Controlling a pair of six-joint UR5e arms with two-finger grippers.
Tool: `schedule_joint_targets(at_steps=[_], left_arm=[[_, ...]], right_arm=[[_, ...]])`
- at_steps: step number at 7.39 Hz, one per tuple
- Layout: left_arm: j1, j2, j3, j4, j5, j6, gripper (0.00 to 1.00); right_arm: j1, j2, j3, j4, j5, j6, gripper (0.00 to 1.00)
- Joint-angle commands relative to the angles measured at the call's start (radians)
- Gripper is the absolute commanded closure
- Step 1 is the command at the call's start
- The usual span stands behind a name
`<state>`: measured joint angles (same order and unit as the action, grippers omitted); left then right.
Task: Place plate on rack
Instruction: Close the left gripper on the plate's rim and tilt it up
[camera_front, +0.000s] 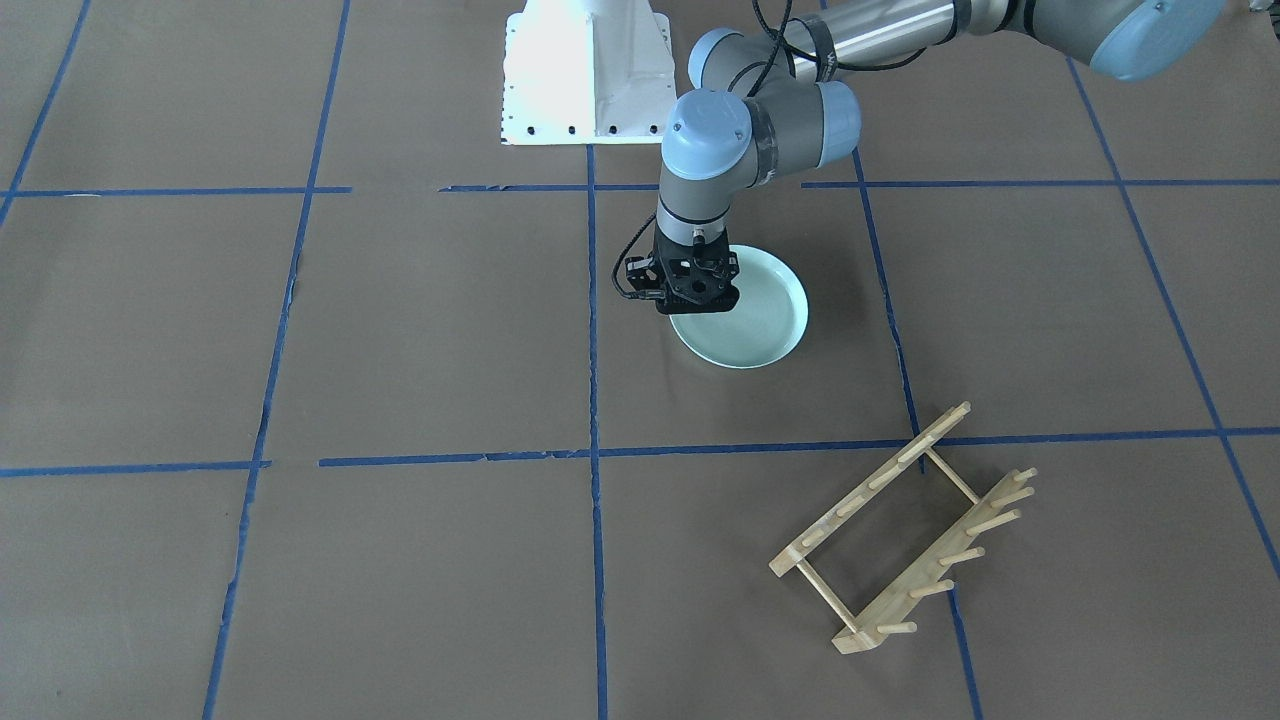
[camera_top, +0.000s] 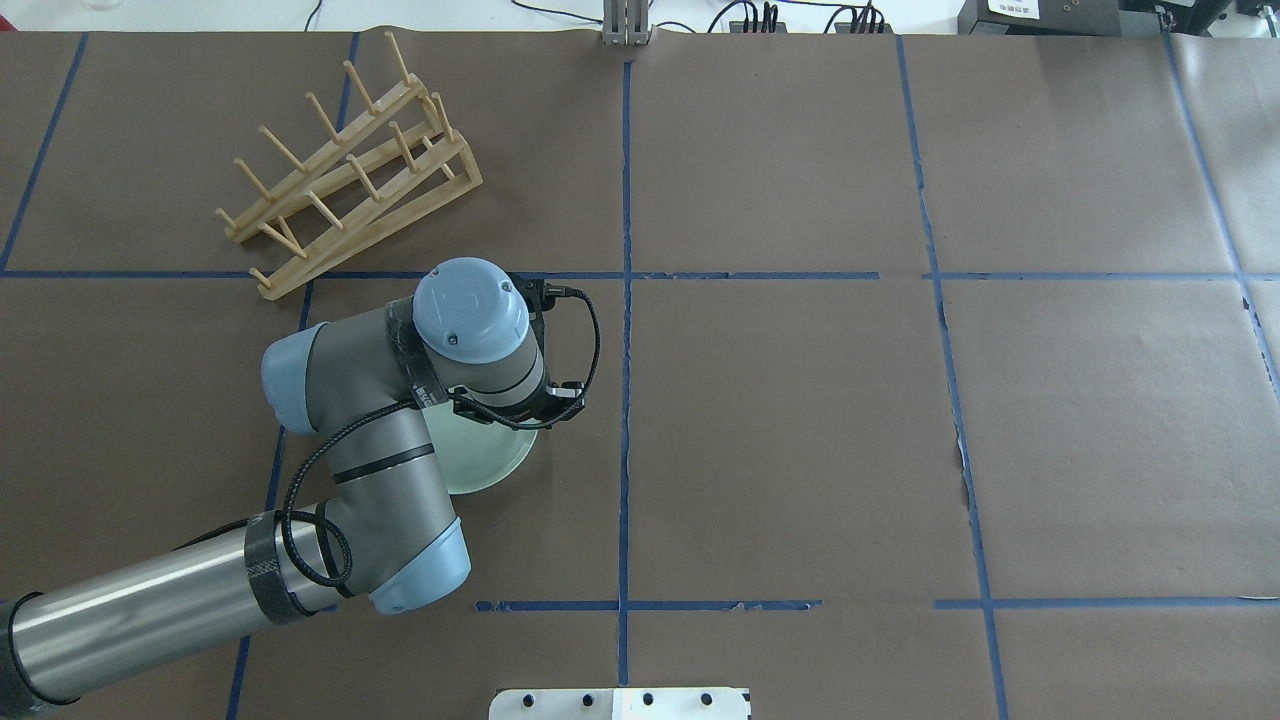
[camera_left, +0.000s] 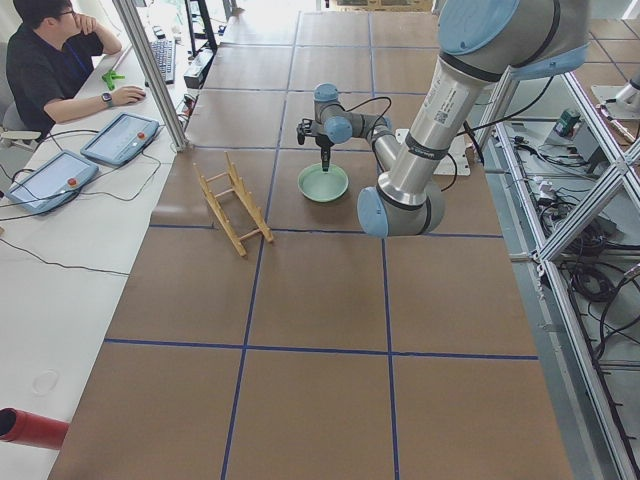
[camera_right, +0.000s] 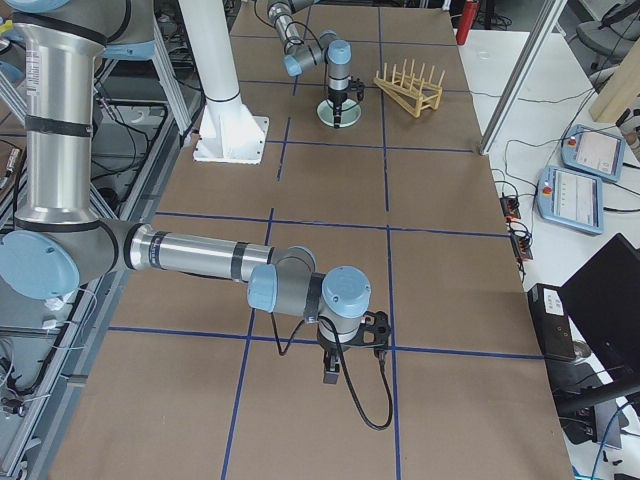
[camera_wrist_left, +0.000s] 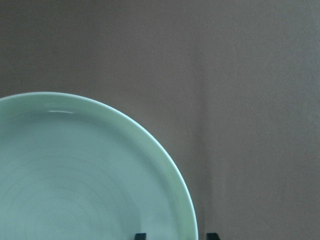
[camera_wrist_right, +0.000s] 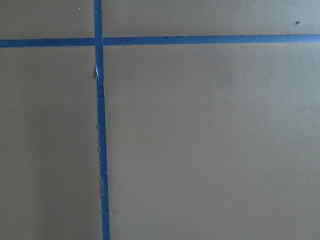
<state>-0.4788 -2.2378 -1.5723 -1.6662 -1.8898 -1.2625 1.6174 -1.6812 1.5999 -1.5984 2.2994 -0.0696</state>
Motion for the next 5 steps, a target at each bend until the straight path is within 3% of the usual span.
schedule_joint_targets(at_steps=[1, 2, 3, 4, 5], left_arm=[[0.011, 0.001, 0.003, -0.006, 0.000, 0.000, 0.56], [0.017, 0.003, 0.005, -0.019, 0.001, 0.000, 0.57], [0.019, 0.001, 0.006, -0.020, 0.002, 0.000, 0.65], [0.019, 0.001, 0.005, -0.020, 0.002, 0.000, 0.86], [0.019, 0.003, 0.002, -0.018, 0.000, 0.000, 1.00]], right_arm=[[0.001, 0.000, 0.000, 0.000, 0.000, 0.001, 0.00], [0.001, 0.000, 0.000, 0.000, 0.000, 0.001, 0.00], [0.001, 0.000, 0.000, 0.000, 0.000, 0.001, 0.00], [0.001, 0.000, 0.000, 0.000, 0.000, -0.001, 0.00], [0.001, 0.000, 0.000, 0.000, 0.000, -0.001, 0.00]])
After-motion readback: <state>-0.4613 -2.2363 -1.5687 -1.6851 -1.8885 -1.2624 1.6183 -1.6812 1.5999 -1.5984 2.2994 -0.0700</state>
